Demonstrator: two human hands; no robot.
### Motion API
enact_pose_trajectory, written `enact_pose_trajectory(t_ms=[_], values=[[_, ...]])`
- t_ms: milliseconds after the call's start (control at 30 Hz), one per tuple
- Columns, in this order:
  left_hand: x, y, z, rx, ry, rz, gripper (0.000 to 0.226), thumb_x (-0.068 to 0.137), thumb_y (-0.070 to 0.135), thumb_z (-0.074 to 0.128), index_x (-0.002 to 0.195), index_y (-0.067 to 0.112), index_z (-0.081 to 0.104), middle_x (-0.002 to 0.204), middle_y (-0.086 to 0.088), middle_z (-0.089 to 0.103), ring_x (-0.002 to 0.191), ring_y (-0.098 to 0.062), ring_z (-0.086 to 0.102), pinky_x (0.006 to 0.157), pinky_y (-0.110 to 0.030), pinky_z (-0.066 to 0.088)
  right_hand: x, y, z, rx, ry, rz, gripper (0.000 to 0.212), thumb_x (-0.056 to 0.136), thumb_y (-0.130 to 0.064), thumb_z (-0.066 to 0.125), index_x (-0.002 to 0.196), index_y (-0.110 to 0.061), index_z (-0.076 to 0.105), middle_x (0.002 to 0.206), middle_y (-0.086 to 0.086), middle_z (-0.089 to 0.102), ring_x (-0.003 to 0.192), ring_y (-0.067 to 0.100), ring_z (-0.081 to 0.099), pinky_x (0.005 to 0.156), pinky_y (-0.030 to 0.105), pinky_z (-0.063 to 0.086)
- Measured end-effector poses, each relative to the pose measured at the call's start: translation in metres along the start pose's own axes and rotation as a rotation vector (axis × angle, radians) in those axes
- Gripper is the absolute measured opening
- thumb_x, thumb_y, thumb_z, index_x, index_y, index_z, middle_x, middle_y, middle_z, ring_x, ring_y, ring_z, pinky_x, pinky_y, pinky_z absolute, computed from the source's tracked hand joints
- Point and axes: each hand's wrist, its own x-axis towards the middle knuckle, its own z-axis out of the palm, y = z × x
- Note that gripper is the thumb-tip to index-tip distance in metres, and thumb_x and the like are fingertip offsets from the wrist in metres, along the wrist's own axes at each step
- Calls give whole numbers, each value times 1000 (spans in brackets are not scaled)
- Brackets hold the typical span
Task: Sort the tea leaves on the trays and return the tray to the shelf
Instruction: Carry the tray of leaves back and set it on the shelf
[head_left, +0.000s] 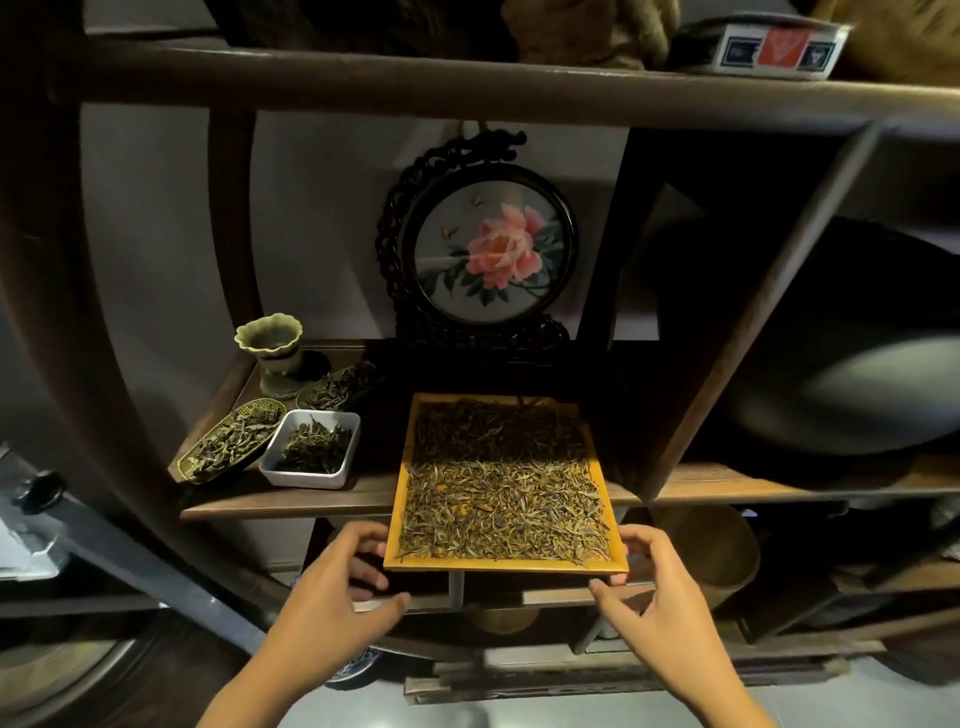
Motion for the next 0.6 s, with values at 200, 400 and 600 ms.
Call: enact_pose_trajectory(t_ms=[200, 400, 600], values=[[9, 9, 12, 25, 99, 11, 34, 71, 21, 81, 94, 34, 59, 84, 5, 66, 65, -12, 65, 60, -32, 59, 9, 0, 2, 5, 77, -34, 47, 73, -10, 77, 102, -35, 50, 94, -6, 63, 81, 2, 60, 56, 13, 49], [19, 14, 13, 128, 147, 41, 32, 74, 26, 79, 94, 36, 56, 84, 7, 66, 66, -5, 63, 57, -19, 53, 21, 1, 5, -52, 113, -52, 43, 75, -17, 77, 108, -31, 52, 97, -11, 62, 88, -4, 56, 65, 6, 46], [28, 19, 15, 169, 170, 44, 28, 76, 33, 77, 93, 38, 55, 78, 9, 65, 63, -2, 60, 53, -16, 47, 33, 2, 8, -95, 174, -89, 38, 77, -18, 75, 105, -29, 53, 94, -5, 58, 88, -4, 54, 67, 2, 42]])
